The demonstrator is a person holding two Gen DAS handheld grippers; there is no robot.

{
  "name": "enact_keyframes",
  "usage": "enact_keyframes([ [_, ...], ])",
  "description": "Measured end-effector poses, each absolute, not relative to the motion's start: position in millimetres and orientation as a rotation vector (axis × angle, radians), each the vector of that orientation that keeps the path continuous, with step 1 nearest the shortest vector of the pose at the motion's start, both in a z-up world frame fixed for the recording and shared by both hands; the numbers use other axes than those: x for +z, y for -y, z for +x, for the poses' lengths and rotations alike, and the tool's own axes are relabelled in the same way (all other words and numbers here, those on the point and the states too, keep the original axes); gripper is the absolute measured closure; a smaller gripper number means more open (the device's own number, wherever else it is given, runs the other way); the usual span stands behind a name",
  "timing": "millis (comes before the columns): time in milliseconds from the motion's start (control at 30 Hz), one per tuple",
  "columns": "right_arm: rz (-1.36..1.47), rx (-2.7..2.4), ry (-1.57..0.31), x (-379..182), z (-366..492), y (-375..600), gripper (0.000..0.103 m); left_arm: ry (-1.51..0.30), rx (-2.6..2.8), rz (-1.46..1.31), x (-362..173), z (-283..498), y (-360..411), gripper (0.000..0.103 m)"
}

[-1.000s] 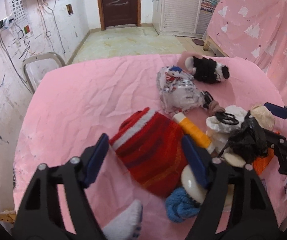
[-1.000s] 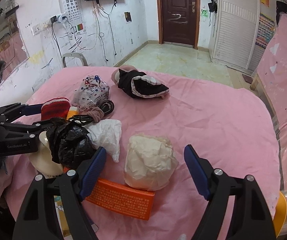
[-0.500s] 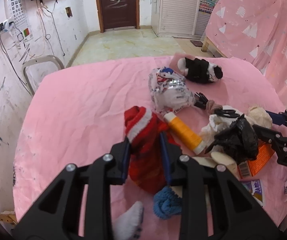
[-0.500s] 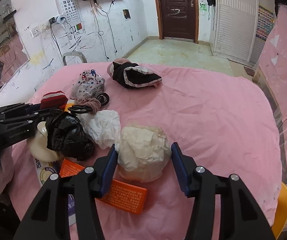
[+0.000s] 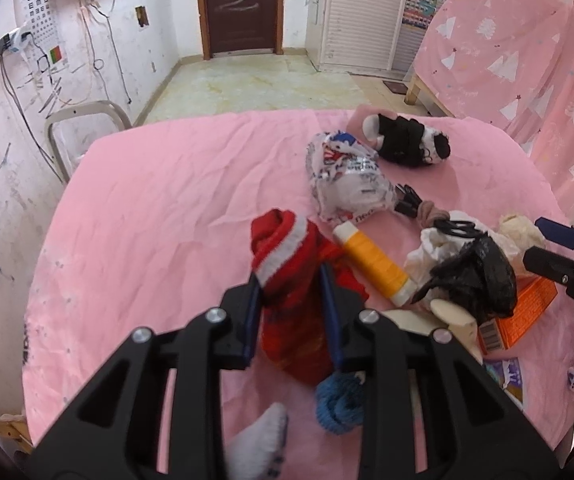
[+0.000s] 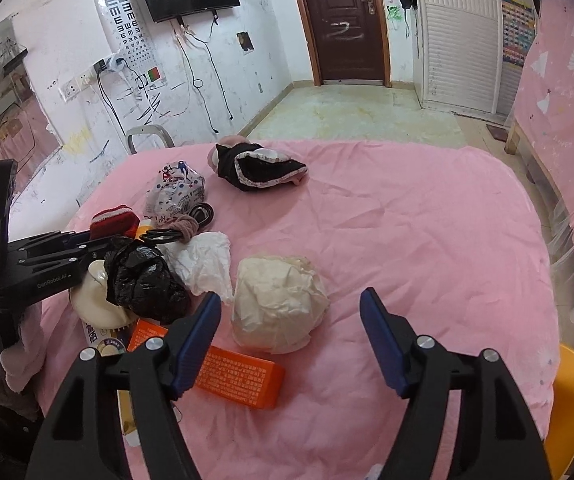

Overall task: Collect trash
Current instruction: 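Grasp the red striped sock with the left tool while the right tool grasps the beige paper ball, then carry the red sock and paper ball in both tools to the yellow bin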

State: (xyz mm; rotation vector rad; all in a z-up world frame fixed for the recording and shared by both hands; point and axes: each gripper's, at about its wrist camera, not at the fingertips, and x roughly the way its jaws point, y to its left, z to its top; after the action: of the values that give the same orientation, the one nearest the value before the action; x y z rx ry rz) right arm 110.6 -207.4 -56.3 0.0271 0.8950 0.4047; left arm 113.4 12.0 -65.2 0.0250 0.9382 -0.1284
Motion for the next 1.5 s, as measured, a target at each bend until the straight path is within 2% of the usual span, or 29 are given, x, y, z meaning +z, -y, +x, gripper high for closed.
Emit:
enact_keyframes([
  [67,0.016,0.397,-0.895,-58,112,205,0.044,-0.94,-0.128,0.02,-65,114,-12,0.077],
  [133,0.027,0.417,-0.904,-60,114,205,0.061,-0.944,-0.129,0.009,-64,114,-13,0.077],
  [400,0.044,0.403,-0.852,-46,106,216,0.062,-0.934,-0.115,-0.022,-55,113,-19,0.077],
  [867,0.131,0.328,-0.75,-20,86,280,0.062,-0.822,-0.104,0.004,-2,92,0,0.077],
  [1133,0.174,0.263,-0.691,-15,62,330,0.062,-0.747,-0.137,0.05,28,77,40,0.077],
  [1500,0.259,0.156,-0.665,-30,26,408,0.062,-0.689,-0.328,0.157,55,57,145,0.077],
])
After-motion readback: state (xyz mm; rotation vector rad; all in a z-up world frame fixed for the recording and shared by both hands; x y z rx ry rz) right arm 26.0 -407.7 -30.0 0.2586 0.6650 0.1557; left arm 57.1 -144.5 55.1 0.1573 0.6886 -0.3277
